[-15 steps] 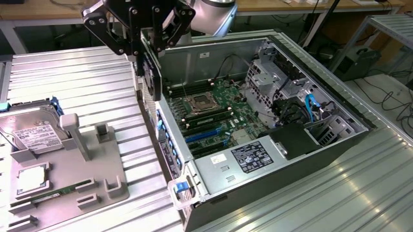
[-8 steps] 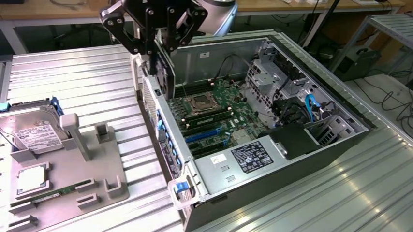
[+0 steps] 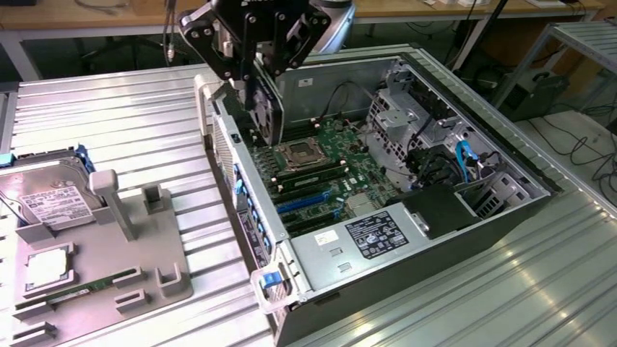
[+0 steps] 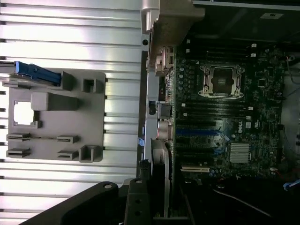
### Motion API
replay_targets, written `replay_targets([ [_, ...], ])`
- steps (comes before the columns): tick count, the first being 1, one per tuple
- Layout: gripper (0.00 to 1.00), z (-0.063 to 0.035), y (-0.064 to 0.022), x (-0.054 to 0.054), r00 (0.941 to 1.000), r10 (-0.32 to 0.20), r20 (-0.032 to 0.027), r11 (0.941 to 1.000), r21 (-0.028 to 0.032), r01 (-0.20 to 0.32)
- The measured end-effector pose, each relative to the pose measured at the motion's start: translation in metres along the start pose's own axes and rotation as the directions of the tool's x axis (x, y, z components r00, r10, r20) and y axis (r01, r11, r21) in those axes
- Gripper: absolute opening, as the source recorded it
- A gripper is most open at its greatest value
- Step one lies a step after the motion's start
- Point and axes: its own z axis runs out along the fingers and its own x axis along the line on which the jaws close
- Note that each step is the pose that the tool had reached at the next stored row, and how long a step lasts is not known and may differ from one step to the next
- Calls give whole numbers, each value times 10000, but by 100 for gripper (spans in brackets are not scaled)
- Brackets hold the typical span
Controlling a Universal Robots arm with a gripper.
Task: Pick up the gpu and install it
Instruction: 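Pick up the gpu and move the gpu toward the slot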
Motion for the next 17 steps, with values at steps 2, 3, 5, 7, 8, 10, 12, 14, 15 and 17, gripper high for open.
replay_targets([
  [2,28,3,-2,-52,10000,4,0,10000,1,-4],
  [3,28,4,-3,-72,10000,6,0,10000,-1,-6],
  [5,28,7,-5,-116,10000,9,1,10000,0,-9],
  [7,28,11,-9,-206,10000,18,1,10000,0,-18],
  [8,28,13,-11,-234,10000,21,1,10000,0,-21],
  [10,28,15,-13,-281,10000,24,1,10000,0,-24],
  [12,28,17,-14,-325,10000,28,1,10000,1,-28],
  [14,28,20,-16,-370,10000,32,1,10000,1,-32],
  [15,28,21,-17,-390,10000,34,1,10000,0,-34],
  [17,28,24,-18,-433,10000,42,1,10000,1,-42],
])
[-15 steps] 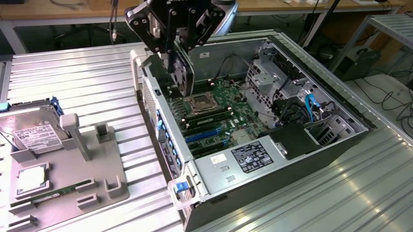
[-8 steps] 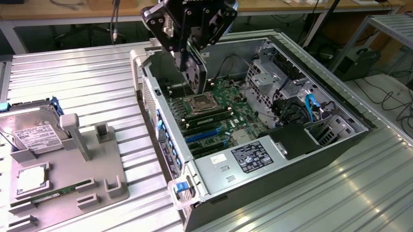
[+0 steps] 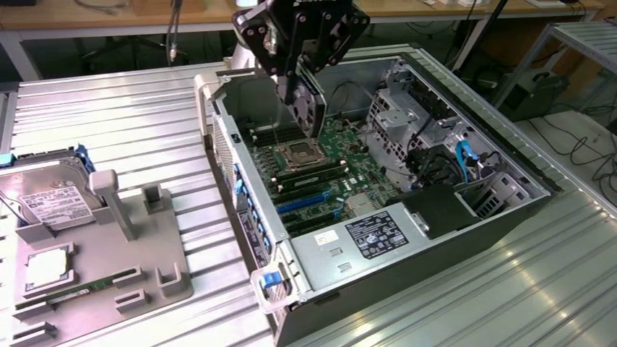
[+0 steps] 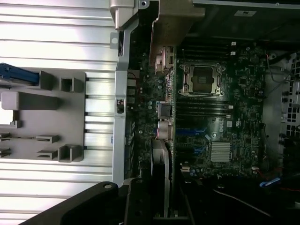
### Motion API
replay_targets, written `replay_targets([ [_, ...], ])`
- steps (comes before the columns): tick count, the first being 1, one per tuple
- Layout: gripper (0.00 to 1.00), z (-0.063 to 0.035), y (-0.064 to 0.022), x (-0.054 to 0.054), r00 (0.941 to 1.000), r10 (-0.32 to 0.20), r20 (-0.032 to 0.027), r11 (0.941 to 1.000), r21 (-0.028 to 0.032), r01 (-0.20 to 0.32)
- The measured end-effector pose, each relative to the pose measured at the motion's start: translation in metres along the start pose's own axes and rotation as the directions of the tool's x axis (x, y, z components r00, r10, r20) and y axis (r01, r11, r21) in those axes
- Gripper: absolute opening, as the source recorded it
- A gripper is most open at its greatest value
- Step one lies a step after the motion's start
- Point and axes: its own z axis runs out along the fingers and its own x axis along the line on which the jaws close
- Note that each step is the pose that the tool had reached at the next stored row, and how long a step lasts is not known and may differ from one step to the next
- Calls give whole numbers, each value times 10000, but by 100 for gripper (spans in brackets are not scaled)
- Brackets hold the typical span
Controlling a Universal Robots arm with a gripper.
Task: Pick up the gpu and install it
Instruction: 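Pick up the gpu and move the gpu toward the slot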
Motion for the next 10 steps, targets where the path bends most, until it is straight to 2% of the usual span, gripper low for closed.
replay_targets([
  [6,28,14,-4,-139,10000,29,1,10000,0,-29],
  [10,28,32,-10,-299,10000,62,2,10000,1,-62],
])
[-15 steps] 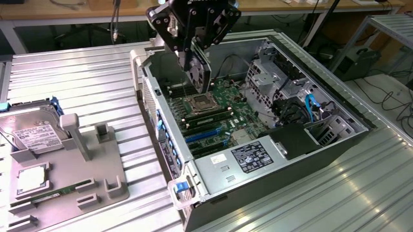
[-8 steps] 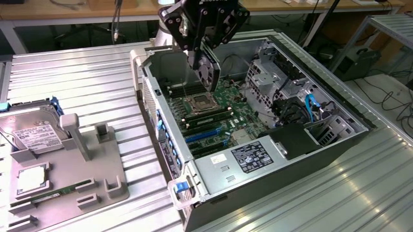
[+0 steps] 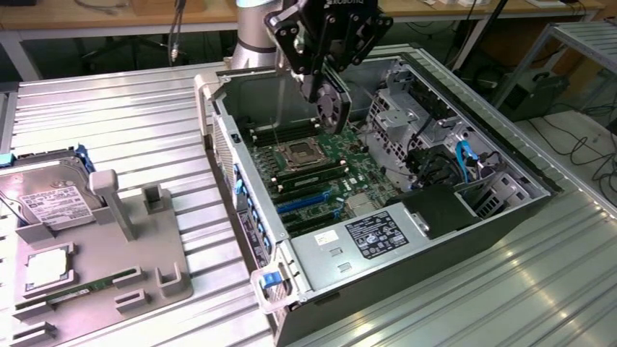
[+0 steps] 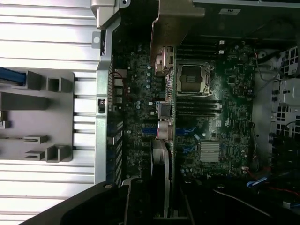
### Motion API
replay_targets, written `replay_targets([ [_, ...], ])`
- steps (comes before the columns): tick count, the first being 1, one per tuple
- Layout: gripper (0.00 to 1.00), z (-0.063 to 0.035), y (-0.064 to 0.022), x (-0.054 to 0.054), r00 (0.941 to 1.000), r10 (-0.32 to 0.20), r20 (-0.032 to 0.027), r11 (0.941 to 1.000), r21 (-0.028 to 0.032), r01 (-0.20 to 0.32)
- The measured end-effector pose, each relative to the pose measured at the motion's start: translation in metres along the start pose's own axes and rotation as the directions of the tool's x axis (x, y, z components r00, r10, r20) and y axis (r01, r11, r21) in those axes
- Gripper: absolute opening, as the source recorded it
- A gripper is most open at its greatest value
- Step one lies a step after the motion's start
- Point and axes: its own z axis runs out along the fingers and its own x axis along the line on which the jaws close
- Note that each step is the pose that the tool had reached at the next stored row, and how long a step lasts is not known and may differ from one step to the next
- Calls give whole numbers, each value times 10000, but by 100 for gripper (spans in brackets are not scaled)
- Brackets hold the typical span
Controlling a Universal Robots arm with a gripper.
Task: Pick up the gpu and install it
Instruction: 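Pick up the gpu and move the gpu toward the slot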
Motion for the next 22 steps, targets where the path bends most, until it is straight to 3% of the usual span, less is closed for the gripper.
replay_targets([
  [12,28,95,17,-502,10000,89,4,10000,0,-89],
  [22,28,96,17,-508,10000,90,3,10000,1,-90],
])
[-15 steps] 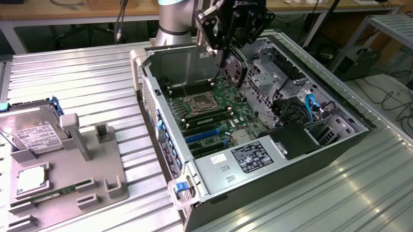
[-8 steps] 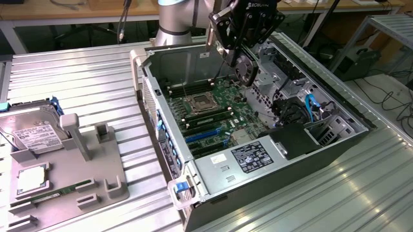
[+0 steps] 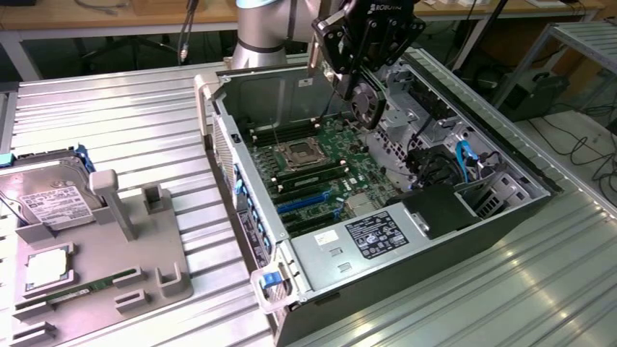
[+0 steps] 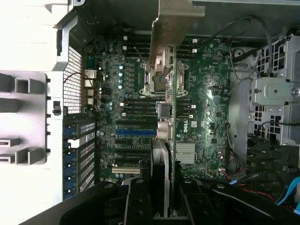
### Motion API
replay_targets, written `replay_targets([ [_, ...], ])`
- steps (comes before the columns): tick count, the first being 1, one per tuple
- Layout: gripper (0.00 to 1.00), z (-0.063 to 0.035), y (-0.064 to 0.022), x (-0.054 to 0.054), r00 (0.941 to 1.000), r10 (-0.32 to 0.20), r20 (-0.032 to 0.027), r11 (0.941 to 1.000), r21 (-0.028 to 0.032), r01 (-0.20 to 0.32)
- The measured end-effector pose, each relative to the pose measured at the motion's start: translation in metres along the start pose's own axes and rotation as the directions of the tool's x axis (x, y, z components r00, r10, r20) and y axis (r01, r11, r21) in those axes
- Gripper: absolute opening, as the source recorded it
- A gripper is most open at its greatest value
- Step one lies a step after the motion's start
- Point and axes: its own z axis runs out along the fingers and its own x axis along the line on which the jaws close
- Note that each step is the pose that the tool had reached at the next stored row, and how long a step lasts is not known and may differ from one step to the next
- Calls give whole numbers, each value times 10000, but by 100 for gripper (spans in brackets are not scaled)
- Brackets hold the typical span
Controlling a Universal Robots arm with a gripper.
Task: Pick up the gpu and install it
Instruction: 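Pick up the gpu and move the gpu toward the slot, then insert the gpu into the slot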
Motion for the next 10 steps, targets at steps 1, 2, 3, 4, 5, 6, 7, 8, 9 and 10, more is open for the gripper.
replay_targets([
  [1,28,0,0,0,10000,0,0,10000,0,0],
  [2,28,0,0,0,10000,0,0,10000,0,0],
  [3,28,0,0,0,10000,0,0,10000,1,0],
  [4,28,0,0,0,10000,0,0,10000,0,0],
  [5,28,0,0,0,10000,-1,0,10000,0,1],
  [6,28,0,0,0,10000,-16,0,10000,0,16],
  [7,28,0,0,0,10000,-40,-2,10000,0,40],
  [8,28,0,0,0,10000,-72,-3,10000,-2,72],
  [9,28,0,0,0,9999,-109,-3,9999,-6,109],
  [10,28,0,0,0,9998,-180,-6,9998,-21,180],
])
